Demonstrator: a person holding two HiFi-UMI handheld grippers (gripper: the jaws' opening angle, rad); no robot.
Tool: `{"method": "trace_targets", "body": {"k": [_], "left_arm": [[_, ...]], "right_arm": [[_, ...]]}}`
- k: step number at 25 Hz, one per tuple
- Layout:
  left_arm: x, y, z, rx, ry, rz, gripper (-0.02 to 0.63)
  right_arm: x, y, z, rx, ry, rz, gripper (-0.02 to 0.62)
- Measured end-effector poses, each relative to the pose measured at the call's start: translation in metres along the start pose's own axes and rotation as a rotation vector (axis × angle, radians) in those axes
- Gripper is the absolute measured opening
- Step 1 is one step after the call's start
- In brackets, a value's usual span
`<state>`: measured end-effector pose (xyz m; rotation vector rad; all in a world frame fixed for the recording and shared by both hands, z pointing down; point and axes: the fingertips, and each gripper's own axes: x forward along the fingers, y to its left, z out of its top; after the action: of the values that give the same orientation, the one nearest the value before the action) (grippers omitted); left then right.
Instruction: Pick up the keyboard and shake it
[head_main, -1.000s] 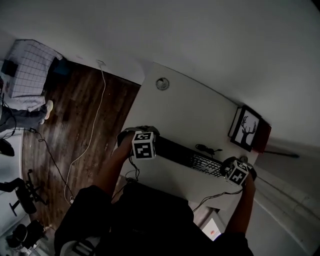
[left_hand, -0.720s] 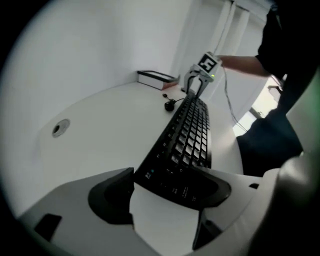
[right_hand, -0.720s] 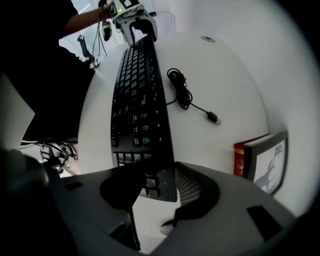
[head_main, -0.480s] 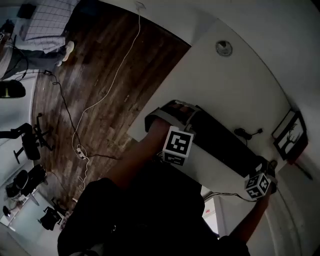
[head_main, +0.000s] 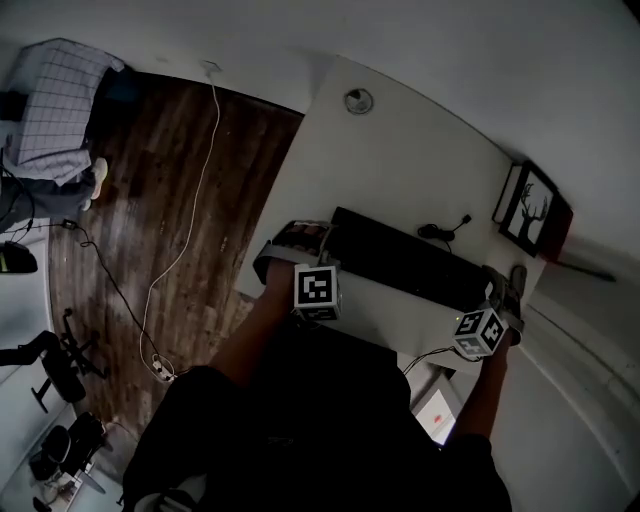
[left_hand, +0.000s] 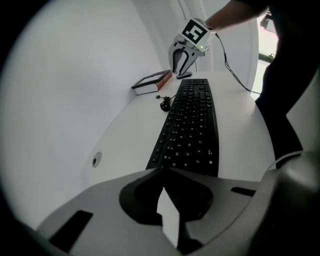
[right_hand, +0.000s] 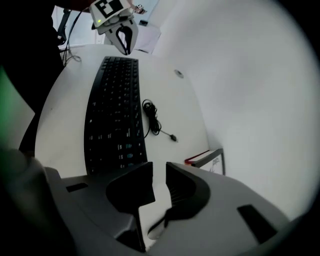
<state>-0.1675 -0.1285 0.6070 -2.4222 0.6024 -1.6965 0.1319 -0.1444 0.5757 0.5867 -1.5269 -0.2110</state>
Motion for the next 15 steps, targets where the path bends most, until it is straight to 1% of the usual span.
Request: {"method": "trace_targets", "body": {"k": [1, 2, 4, 7, 11, 15], "left_arm": [[-0.002, -0.001, 0.0, 0.002, -0.003, 0.005, 0.006], [-0.005, -0.001, 0.002, 0.005, -0.009, 0.008, 0.003], [-0.012, -0.002, 0.008, 0.002, -0.044, 0.01, 0.003], [-0.026, -0.002, 0.018, -0.029, -0.102, 0.031, 0.003], [-0.042, -0.005, 0.032, -0.091, -0.164, 0.058, 0.003], [-0.054, -0.019, 0.052, -0.14, -0.237, 0.066, 0.003]], "right_arm": [[-0.008, -0.004, 0.009, 0.023, -0.021, -0.041, 0.082], [-0.015, -0.005, 0.016, 0.043, -0.041, -0.077, 0.047], [-0.03, -0.002, 0.032, 0.087, -0.081, -0.121, 0.033], [-0.055, 0.009, 0.058, 0.156, -0.148, -0.145, 0.021], [-0.086, 0.018, 0.088, 0.268, -0.248, -0.188, 0.021], [-0.111, 0.03, 0.1, 0.383, -0.344, -0.221, 0.021]]}}
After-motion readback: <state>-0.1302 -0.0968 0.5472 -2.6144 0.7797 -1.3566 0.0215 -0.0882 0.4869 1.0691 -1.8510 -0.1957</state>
